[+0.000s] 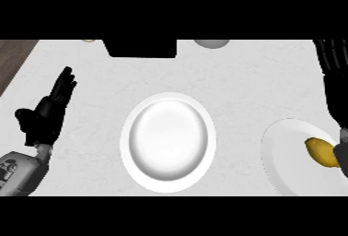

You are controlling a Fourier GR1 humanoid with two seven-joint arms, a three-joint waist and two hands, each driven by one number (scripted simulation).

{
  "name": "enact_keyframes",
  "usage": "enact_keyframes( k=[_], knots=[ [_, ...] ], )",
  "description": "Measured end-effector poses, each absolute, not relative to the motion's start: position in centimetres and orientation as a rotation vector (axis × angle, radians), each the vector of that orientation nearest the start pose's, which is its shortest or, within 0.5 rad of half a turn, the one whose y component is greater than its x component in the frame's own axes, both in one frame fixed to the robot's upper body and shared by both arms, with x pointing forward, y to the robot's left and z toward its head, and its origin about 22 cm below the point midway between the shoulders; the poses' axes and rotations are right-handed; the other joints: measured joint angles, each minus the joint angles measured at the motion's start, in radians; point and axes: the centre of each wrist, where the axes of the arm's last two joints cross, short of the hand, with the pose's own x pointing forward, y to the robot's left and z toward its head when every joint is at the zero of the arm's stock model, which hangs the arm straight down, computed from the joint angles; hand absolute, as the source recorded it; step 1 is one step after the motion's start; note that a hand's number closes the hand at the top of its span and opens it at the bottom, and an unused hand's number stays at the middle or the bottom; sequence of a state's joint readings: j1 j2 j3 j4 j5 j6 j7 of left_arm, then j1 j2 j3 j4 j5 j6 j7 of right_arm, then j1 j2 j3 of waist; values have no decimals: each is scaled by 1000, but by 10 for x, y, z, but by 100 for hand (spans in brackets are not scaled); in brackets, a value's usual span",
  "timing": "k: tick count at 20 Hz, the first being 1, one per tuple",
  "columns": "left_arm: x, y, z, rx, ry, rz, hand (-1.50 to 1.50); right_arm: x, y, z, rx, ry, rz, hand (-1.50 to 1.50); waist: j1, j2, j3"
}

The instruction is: Pick the lemon from the plate and place it in the plate

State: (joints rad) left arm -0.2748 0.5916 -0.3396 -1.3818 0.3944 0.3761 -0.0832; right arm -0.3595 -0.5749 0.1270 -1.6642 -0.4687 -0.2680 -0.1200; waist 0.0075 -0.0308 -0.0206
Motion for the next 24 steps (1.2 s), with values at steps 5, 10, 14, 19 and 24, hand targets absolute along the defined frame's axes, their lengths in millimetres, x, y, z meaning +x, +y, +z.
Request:
enact_keyframes(
  k=[5, 10, 14, 19, 24],
  knots=[
    [274, 306, 30, 370, -1601, -208, 0, 293, -306, 142, 210, -1938, -77, -150, -4, 18, 18],
    [248, 329, 8, 455, -1534, -261, 0, 272, -375, 110, 39, -1860, -190, -150, -14, 28, 22],
    [229, 337, -6, 475, -1507, -269, 0, 237, -411, 86, -19, -1906, -364, -150, -24, 26, 22],
    [221, 338, -5, 482, -1509, -275, 0, 191, -447, 71, -6, -1940, -411, -150, -21, 27, 22],
    [219, 339, -11, 486, -1507, -275, 0, 162, -477, 85, -9, -1864, -171, -150, -20, 29, 21]
  ],
)
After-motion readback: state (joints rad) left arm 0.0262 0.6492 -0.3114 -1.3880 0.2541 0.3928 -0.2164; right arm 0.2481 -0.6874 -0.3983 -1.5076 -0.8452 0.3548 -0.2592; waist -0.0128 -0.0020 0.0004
